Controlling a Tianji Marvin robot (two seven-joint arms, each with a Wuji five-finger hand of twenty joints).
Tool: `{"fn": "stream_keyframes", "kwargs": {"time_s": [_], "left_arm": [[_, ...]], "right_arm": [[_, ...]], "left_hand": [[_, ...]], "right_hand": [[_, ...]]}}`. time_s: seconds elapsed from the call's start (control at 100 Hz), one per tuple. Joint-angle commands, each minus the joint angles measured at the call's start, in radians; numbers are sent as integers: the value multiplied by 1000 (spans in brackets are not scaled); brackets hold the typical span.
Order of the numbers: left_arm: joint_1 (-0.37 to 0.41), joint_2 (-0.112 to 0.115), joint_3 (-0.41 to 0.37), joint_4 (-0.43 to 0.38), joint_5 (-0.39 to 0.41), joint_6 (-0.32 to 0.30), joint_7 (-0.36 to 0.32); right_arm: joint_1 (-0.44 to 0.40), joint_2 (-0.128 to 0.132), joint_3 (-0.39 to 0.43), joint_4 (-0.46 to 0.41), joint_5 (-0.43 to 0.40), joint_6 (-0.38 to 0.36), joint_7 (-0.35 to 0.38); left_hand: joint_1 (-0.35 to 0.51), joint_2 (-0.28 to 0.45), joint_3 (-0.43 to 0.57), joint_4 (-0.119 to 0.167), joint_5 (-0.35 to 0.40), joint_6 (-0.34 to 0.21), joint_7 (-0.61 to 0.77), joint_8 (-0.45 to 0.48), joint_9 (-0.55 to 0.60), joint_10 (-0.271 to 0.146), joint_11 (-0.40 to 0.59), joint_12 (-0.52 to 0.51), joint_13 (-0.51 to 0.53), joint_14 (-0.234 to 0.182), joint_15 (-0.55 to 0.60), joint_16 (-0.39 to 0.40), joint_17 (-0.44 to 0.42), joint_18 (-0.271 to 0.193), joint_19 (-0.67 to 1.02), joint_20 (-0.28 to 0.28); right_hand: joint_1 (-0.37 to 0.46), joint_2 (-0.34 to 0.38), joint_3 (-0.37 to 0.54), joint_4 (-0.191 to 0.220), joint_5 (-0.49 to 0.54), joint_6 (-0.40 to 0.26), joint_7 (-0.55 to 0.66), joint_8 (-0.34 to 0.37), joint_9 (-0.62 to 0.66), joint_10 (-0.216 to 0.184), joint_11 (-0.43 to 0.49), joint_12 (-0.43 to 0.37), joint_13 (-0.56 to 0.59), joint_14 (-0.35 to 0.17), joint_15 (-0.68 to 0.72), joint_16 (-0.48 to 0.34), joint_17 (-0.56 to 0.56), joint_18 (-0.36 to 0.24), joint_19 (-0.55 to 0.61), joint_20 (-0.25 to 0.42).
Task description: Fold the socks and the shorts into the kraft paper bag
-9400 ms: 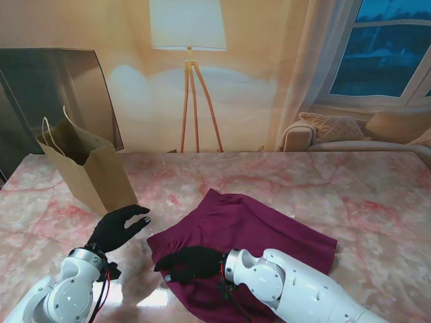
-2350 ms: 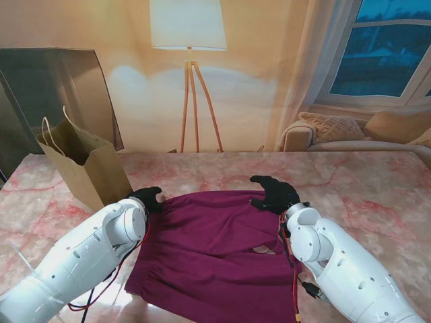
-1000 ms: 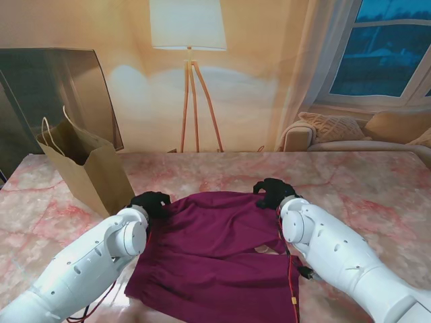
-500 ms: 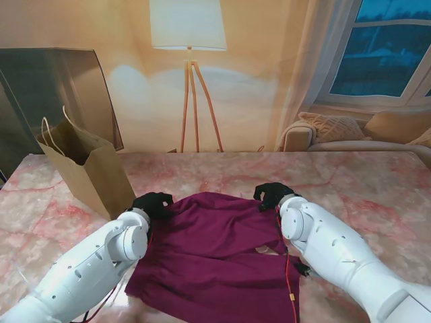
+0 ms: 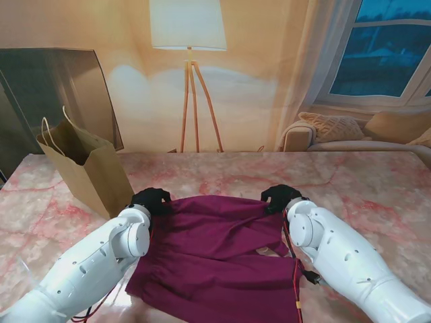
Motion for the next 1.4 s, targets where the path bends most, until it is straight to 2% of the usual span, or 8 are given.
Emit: {"fn": "stream_keyframes", "kwargs": {"time_s": [0.0,0.39,0.62,0.76,0.8,1.04,1.17,1.39], "left_arm": [[-23,-6,-1,-2,-5,10,-8],[-111,-73,1,64,-37,114,153],[-177,-113,5,126,-61,141,239],[-209,-132,5,156,-69,148,285],[-214,-136,2,161,-74,149,295],[-197,-128,-18,134,-55,150,307],[-165,-111,-40,92,-45,139,288],[-113,-75,-77,10,-15,123,220]], "right_arm": [[-18,13,14,-26,-6,8,-15],[-69,-13,131,-112,-81,62,-241],[-63,-17,167,-144,-104,81,-281],[-66,-17,193,-160,-126,96,-312],[-70,-17,201,-165,-134,100,-322],[-147,2,279,-244,-182,103,-302],[-227,21,337,-336,-226,73,-253],[-399,43,446,-530,-281,-6,-174]], "left_hand": [[31,13,-3,-41,59,-45,9,-14,53,-29,-1,24,33,-21,18,-6,-2,7,32,-6],[8,0,14,-44,70,-50,33,-31,65,-34,-29,-32,42,-14,26,-17,12,11,48,-1],[5,-10,25,-44,76,-62,37,-37,73,-45,-41,-55,46,-21,25,-25,15,13,50,-3],[0,-16,31,-45,79,-68,38,-40,74,-50,-49,-67,48,-30,25,-27,16,15,51,-4],[0,-17,34,-45,80,-68,39,-40,76,-50,-50,-69,44,-10,23,-28,13,16,49,-5],[-1,-18,36,-47,80,-78,42,-42,75,-53,-53,-74,39,-9,23,-29,4,22,46,-6],[5,-23,41,-46,85,-91,43,-45,70,-48,-58,-73,15,2,18,-27,-18,27,39,-5],[-3,-25,46,-48,91,-117,44,-54,34,-55,-69,-55,-105,13,-45,-29,-142,51,-43,-9]], "right_hand": [[2,23,11,-7,58,-31,45,44,47,12,-8,-18,42,16,-5,-11,18,12,67,33],[-5,49,-11,-3,51,-38,29,62,35,11,84,39,38,-14,83,22,16,-8,96,41],[4,41,-23,-1,56,-38,26,45,38,7,93,33,36,-19,96,19,16,-17,97,39],[27,-16,-34,-9,71,-6,47,-19,75,15,91,-20,71,-12,78,-13,49,-16,94,26],[31,-31,-40,-12,72,14,52,-28,86,23,93,-31,87,-9,78,-18,61,-12,100,26],[5,-108,-50,-41,94,16,73,-31,116,20,122,-46,124,-7,99,-17,91,-5,132,31],[15,-109,-37,-39,106,7,70,-40,121,17,110,-49,119,-1,91,-20,88,-6,129,27],[23,-88,-12,-30,115,38,60,-71,138,36,68,-33,129,17,73,-17,87,7,121,23]]}}
